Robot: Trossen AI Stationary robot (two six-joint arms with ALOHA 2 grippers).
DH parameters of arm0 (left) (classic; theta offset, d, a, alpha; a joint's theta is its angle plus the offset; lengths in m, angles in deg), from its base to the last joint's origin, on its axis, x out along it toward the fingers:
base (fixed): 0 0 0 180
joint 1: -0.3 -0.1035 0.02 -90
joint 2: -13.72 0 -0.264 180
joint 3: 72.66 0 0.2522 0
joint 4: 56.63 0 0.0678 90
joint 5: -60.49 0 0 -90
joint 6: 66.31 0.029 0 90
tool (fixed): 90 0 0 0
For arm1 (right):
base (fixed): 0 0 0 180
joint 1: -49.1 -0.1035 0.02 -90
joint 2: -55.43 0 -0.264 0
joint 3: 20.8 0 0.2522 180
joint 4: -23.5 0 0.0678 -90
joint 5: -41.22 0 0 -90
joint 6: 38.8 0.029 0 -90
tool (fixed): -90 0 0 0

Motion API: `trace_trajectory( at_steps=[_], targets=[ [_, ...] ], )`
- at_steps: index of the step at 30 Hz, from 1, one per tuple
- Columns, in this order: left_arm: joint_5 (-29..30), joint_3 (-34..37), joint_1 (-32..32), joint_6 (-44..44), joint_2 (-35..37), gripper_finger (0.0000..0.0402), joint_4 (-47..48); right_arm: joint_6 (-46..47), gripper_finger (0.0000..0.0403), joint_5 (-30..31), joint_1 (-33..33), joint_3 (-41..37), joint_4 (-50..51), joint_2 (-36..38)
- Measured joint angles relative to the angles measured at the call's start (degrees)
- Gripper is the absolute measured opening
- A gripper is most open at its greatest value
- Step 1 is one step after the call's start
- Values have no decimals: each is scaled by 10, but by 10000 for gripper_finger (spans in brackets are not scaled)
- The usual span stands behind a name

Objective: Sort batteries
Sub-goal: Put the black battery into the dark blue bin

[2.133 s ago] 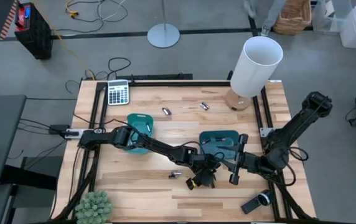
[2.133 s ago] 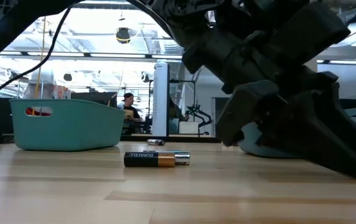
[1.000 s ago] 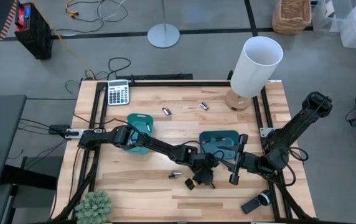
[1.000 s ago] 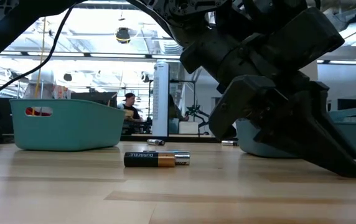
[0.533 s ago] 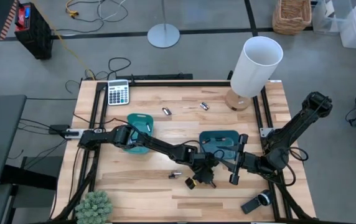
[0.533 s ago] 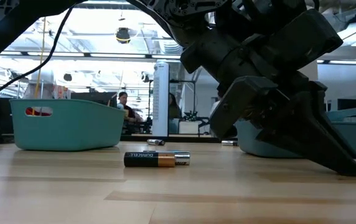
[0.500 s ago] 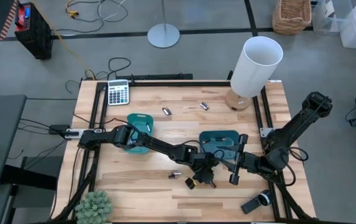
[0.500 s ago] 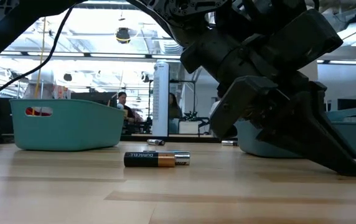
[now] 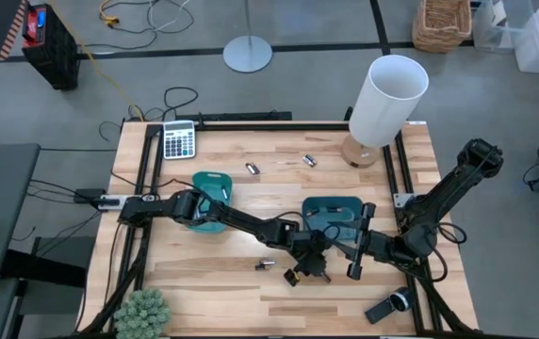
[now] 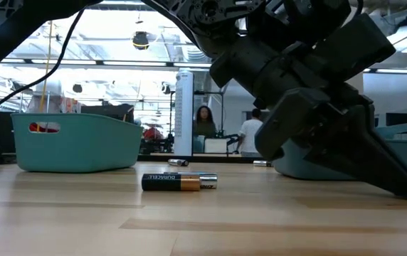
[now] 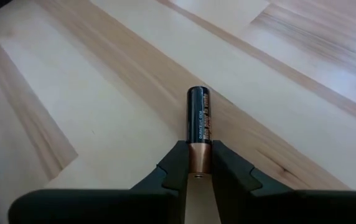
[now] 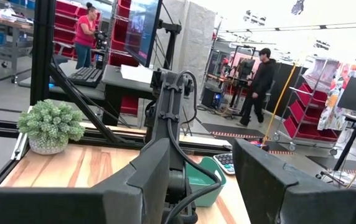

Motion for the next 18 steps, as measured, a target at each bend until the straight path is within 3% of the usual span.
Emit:
trace_trajectory(
  at_steps=[18],
  targets=[
    [30, 1, -13, 0, 37, 43, 8, -45, 191, 0, -24, 0, -35, 0]
  ],
)
